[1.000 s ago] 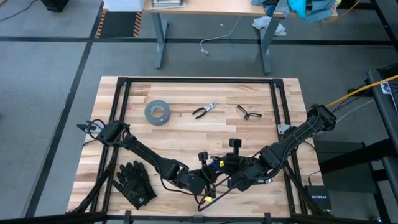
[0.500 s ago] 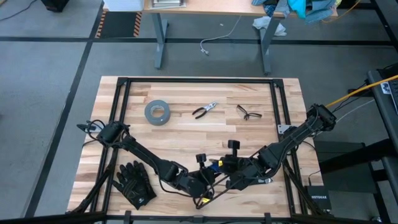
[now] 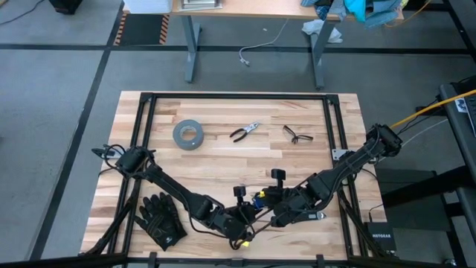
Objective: Coil cords
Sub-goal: Coil the blue wire cable onto the black spool
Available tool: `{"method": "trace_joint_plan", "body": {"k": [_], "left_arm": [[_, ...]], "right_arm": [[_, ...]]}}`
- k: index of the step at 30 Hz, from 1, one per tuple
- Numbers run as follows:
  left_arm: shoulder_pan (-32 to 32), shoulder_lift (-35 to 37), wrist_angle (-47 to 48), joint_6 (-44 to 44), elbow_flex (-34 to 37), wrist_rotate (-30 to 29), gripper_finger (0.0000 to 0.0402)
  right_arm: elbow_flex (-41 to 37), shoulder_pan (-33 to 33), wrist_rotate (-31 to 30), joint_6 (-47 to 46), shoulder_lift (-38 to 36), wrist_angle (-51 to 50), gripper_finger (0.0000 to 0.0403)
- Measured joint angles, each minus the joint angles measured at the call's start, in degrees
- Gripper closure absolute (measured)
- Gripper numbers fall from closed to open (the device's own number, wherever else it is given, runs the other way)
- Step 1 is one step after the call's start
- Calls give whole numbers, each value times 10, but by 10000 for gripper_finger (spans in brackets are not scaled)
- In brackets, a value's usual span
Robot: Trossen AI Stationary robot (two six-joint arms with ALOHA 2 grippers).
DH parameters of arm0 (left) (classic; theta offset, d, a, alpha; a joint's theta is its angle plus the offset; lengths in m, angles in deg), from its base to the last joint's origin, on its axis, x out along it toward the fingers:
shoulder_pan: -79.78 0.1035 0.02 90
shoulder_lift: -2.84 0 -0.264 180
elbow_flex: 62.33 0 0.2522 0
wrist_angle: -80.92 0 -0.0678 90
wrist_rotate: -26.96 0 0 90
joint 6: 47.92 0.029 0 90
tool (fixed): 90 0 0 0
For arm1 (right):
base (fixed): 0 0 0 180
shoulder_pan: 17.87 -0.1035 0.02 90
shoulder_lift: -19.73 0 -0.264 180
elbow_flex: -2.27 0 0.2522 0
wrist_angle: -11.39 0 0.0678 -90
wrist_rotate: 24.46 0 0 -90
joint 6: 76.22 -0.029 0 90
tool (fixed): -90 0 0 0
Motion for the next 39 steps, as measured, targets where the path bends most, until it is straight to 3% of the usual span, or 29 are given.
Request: {"method": "trace_joint_plan", "body": {"k": [27, 39], "left_arm": [[1, 0, -38, 21, 0, 4, 399], [13, 0, -9, -2, 0, 19, 400]], "right_arm": [[-1, 0, 21, 5, 0, 15, 400], [-1, 1, 18, 4, 14, 11, 400]]}}
